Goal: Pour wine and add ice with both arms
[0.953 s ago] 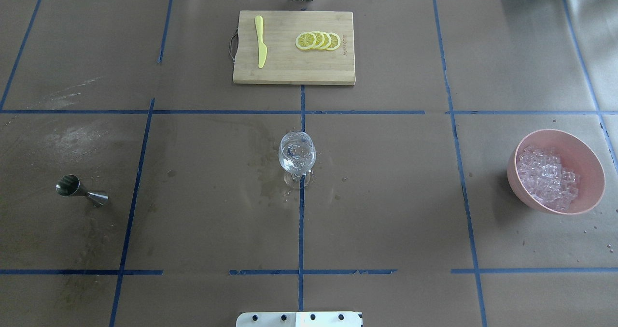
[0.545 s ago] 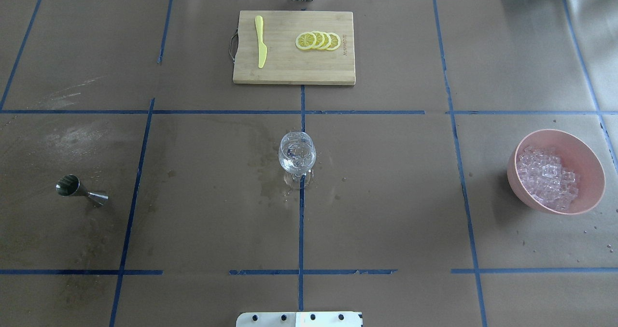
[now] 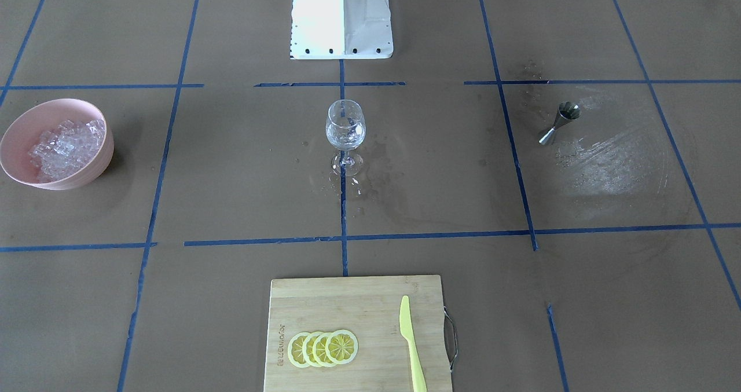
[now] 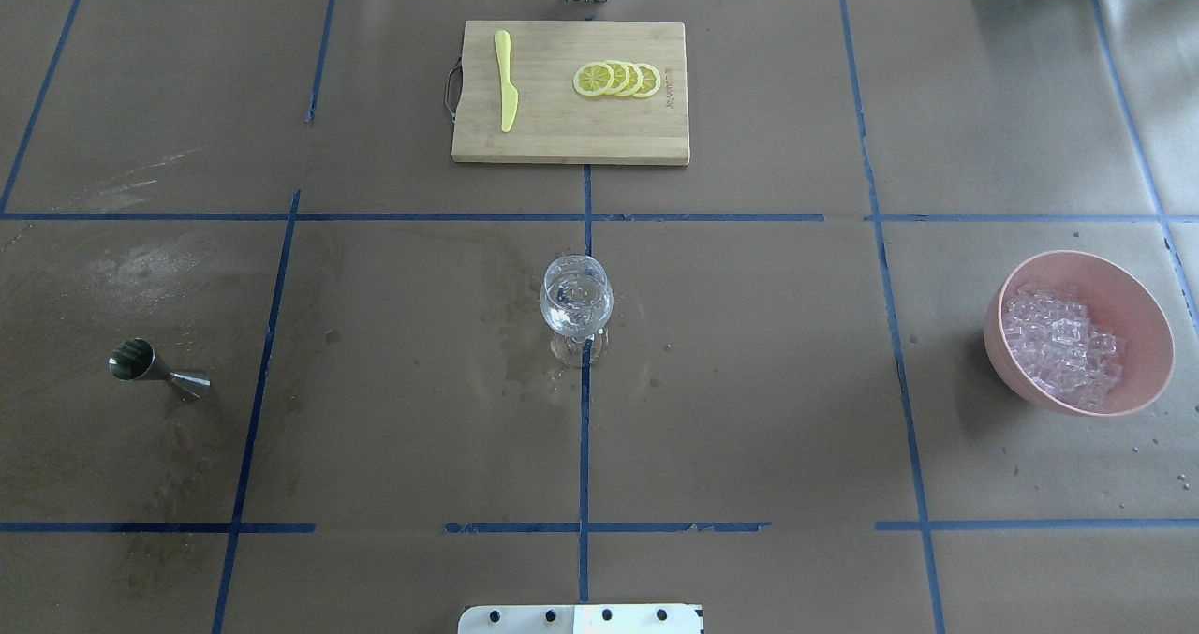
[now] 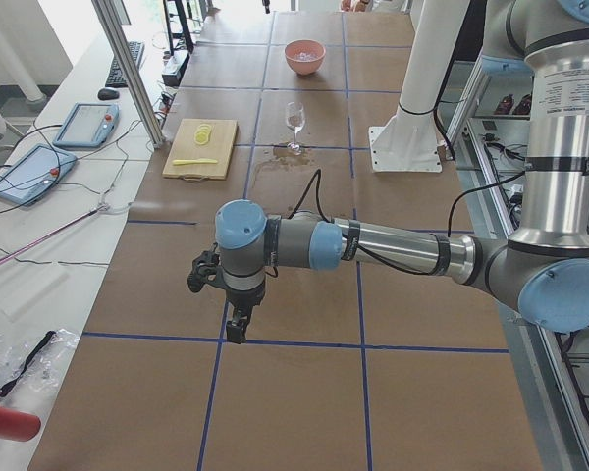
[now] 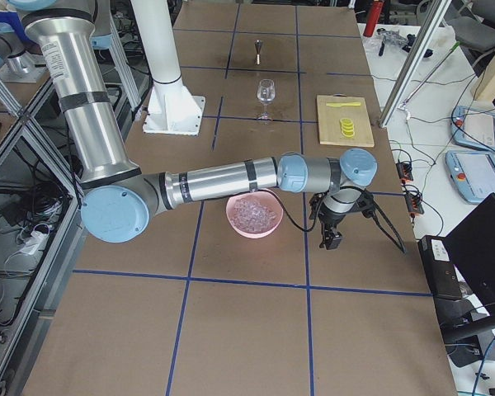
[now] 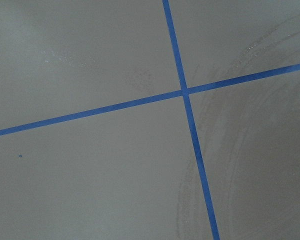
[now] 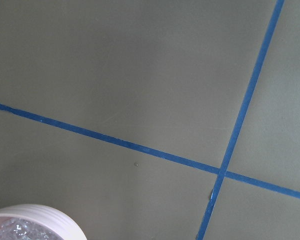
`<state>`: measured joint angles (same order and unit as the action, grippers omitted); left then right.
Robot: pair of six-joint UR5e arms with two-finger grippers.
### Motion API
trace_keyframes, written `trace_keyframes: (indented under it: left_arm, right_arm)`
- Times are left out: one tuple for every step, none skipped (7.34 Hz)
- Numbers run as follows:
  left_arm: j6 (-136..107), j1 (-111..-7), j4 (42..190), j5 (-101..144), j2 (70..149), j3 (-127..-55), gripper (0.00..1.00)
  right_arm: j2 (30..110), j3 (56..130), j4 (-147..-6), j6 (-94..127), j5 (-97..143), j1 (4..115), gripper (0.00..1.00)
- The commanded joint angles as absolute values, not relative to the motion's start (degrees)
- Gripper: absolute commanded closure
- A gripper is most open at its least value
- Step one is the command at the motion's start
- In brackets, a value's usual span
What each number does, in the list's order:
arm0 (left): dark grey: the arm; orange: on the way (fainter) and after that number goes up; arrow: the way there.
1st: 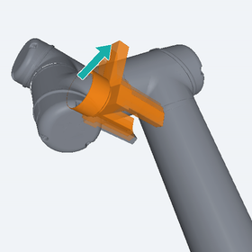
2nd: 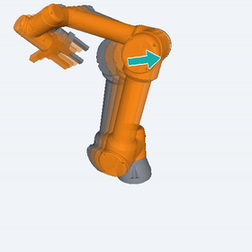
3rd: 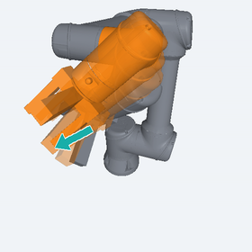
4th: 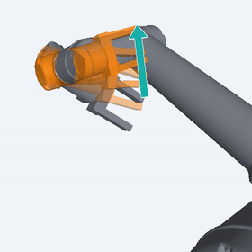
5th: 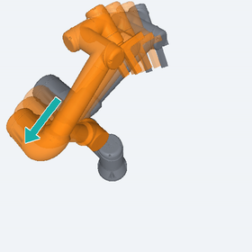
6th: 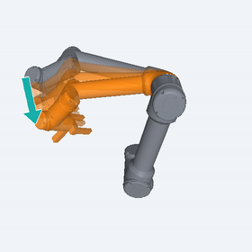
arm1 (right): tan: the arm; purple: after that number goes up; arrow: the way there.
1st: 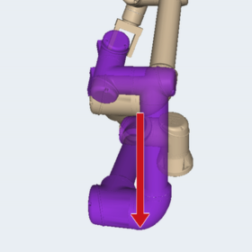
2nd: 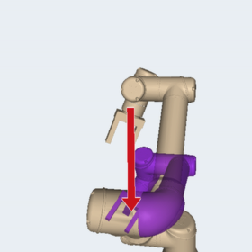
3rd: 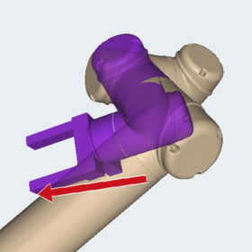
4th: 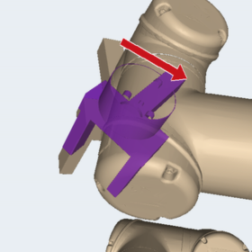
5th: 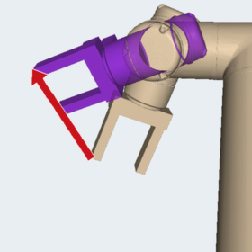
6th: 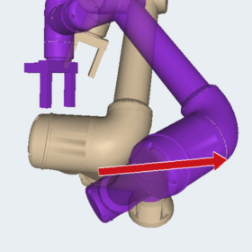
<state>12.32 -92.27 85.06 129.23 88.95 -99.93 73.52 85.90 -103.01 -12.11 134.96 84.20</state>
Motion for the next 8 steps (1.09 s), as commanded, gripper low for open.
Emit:
trace_keyframes:
  left_arm:
    - [11.69, -92.55, 85.51, 135.58, 87.55, -104.03, 0.00]
    - [10.12, -92.11, 85.60, 135.53, 87.10, -107.89, 0.00]
    - [7.76, -91.33, 88.56, 136.83, 87.45, -108.97, 0.00]
    - [7.04, -90.54, 93.81, 139.37, 87.10, -109.77, 0.00]
    - [3.90, -90.35, 97.35, 139.05, 87.01, -109.95, 0.00]
    - [2.48, -89.92, 102.26, 138.96, 84.49, -109.34, 0.00]
    - [-2.76, -86.08, 108.13, 138.87, 83.16, -109.60, 0.00]
    - [-15.95, -80.13, 114.89, 137.04, 82.97, -110.73, 0.00]
  right_arm:
    - [73.30, 86.48, -102.83, -12.04, 135.17, 84.20, 0.00]
    - [73.21, 87.09, -102.83, -12.04, 135.26, 84.20, 0.00]
    - [73.21, 87.36, -102.83, -12.04, 135.61, 84.20, 0.00]
    - [73.30, 87.80, -102.83, -12.04, 135.79, 84.20, 0.00]
    - [73.39, 87.98, -102.83, -12.04, 135.88, 84.20, 0.00]
    - [73.39, 87.98, -102.92, -12.04, 135.88, 84.20, 0.00]
    - [73.48, 88.07, -102.83, -12.04, 136.05, 84.20, 0.00]
    - [73.48, 88.15, -102.83, -12.04, 135.88, 84.20, 0.00]
